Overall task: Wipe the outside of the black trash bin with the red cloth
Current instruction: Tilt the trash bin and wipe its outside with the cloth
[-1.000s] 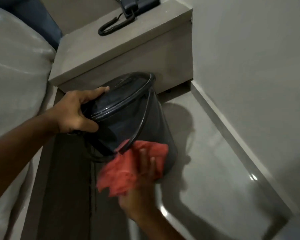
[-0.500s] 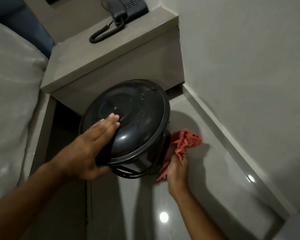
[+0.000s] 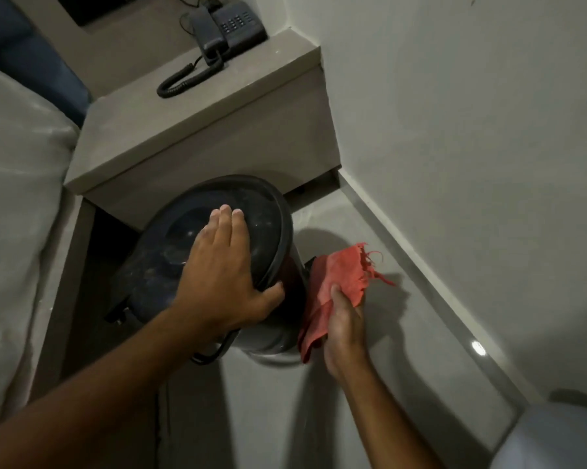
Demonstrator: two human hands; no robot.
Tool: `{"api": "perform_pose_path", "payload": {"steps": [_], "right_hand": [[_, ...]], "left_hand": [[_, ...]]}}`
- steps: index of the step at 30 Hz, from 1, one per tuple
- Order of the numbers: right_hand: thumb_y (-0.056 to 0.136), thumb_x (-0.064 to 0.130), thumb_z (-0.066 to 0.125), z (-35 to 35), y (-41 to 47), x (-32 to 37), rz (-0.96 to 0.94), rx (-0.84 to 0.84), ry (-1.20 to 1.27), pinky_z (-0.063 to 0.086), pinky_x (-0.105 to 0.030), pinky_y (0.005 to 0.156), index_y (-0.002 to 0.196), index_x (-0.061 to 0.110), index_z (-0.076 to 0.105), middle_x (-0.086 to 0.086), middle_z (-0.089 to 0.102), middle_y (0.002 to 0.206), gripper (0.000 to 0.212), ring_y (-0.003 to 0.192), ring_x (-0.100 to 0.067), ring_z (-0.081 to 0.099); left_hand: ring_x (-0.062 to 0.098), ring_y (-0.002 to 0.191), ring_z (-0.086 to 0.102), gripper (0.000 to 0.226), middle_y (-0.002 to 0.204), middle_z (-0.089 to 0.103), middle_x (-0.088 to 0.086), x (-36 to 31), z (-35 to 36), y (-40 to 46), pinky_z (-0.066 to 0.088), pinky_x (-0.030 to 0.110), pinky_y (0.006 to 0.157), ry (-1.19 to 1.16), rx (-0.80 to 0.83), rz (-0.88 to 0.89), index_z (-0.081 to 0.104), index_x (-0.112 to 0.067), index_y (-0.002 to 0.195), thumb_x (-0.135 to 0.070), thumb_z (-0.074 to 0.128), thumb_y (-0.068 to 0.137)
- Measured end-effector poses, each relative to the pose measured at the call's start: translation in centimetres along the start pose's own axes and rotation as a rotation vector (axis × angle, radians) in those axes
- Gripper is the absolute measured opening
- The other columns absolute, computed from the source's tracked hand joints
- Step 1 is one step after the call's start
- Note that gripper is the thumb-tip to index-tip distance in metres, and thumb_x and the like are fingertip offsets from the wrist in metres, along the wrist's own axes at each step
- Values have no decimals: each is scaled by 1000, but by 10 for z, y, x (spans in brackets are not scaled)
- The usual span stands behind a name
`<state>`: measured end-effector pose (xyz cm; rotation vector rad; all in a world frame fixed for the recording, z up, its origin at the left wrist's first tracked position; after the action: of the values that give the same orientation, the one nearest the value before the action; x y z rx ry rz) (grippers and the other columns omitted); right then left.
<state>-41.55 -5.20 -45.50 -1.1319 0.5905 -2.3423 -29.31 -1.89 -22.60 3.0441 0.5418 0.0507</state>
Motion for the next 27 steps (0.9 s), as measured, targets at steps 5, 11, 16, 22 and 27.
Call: {"api": "perform_pose_path", "payload": {"steps": [5,11,16,22,27], "right_hand": [[100,14,54,1,2,-2,81,44,57,50,-41,104,140,9,54,-12,67,130,41,118,-27,65],[97,8,57,17,-17,-37,187,154,56,54,-33,98,132,3,61,-9,76,117,36,107,-21,72],[101,4,53,52,-46,-24,-66,286,-110,36,-50,118,131,14,61,-9,64,136,33,131,-27,57],[80,36,71,166,-165,4,-1199,693,-1014,-8,-64,120,143,39,44,16,25,164,68,156,-28,12],[82,46,61,116,-123,-38,-1125,578,-1318,10,-66,120,157,30,26,-1,19,168,84,155,-37,12]], "left_hand": [[26,156,6,128,170,2,12,46,1,-45,12,42,124,76,199,477,3,-9,159,-62,69,63],[20,155,2,127,168,4,6,65,2,-54,19,50,121,-72,74,134,7,-15,158,-57,75,60],[26,151,27,110,163,28,6,79,-11,-47,31,41,114,-203,-29,213,23,-18,156,-50,68,60],[12,125,62,96,140,62,-6,189,-23,-20,50,20,99,-650,-43,36,44,-26,148,-18,92,66],[23,128,60,97,141,61,2,208,-28,-25,47,40,107,-553,-21,84,44,-16,148,-28,83,60]]}}
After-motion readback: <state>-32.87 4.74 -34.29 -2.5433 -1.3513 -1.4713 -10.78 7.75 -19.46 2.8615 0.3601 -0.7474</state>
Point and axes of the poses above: each hand's wrist, its own y-axis towards the middle knuckle, its own z-axis out of the palm, x = y × z, the point moved 10 cm from there along y, towards the middle knuckle
